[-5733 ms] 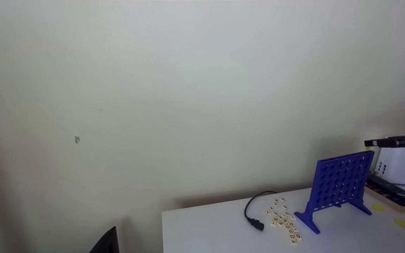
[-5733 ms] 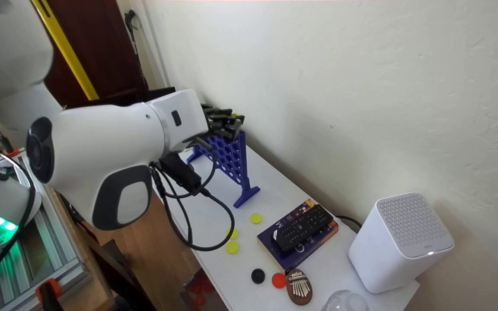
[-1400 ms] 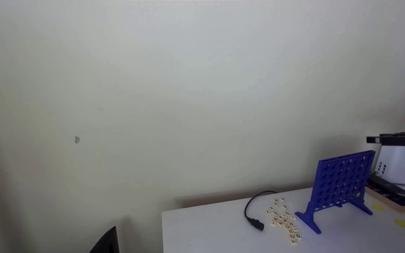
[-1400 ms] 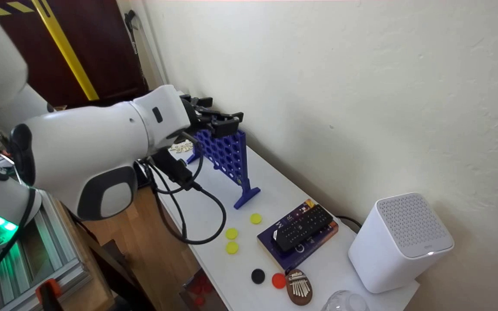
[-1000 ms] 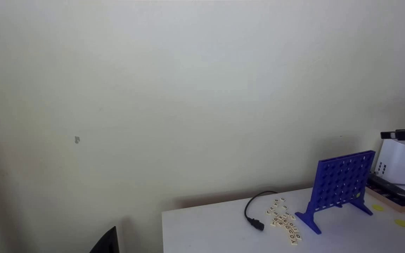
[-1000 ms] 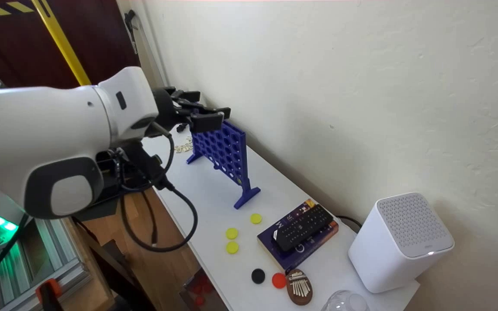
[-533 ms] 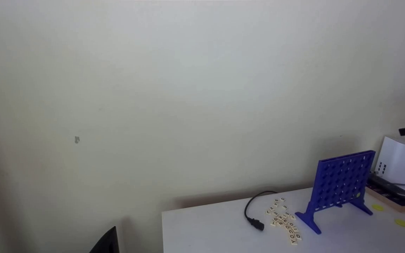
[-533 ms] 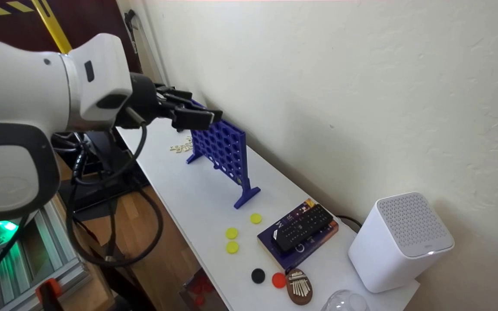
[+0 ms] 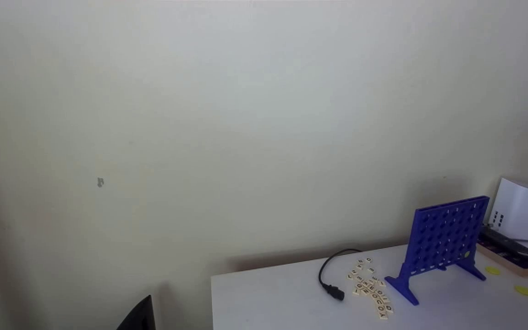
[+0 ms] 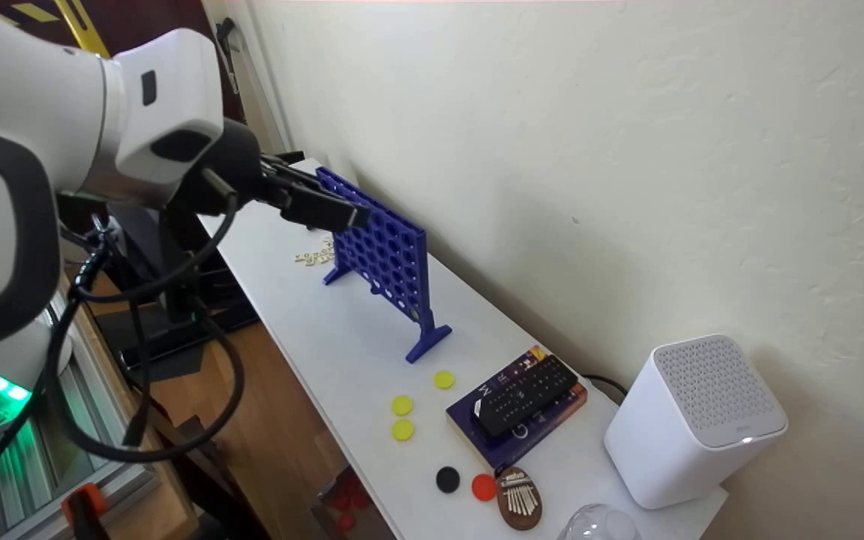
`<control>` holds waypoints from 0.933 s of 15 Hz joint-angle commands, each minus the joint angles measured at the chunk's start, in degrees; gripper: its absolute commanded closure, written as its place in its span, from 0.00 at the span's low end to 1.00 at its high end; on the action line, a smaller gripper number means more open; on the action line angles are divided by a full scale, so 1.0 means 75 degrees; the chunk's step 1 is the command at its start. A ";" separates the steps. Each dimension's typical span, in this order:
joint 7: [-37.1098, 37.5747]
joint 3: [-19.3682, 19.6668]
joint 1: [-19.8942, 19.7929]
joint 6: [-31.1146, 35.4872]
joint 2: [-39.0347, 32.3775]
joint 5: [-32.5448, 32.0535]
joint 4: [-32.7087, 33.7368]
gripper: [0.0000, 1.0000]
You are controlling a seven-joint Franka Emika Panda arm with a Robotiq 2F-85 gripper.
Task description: Put one yellow chip inside the blue gameboard.
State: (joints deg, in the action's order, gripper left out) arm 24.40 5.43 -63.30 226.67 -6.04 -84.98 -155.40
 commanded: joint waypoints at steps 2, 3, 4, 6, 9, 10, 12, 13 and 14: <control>0.2091 -0.0032 0.0099 -0.0829 0.0385 -0.1706 0.0528 0.00; 0.2516 -0.0030 0.0114 -0.0934 0.0446 -0.2046 0.0631 0.00; 0.2899 -0.0023 0.0119 -0.1002 0.0490 -0.2367 0.0719 0.00; 0.3792 -0.0010 0.0129 -0.1106 0.0661 -0.3094 0.0903 0.00; 0.5284 0.0014 0.0105 -0.1161 0.0989 -0.4398 0.1185 0.00; 0.5694 0.0664 0.0730 -0.1218 0.1113 -0.4750 0.1230 0.00; 0.6479 0.0949 0.0929 -0.1200 0.1308 -0.5508 0.1397 0.00; 0.6883 0.1077 0.1048 -0.1247 0.1406 -0.5885 0.1479 0.00; 0.7201 0.1180 0.1136 -0.1239 0.1477 -0.6202 0.1545 0.00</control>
State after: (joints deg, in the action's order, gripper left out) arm 69.63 11.43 -57.94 218.48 1.77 -123.83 -145.29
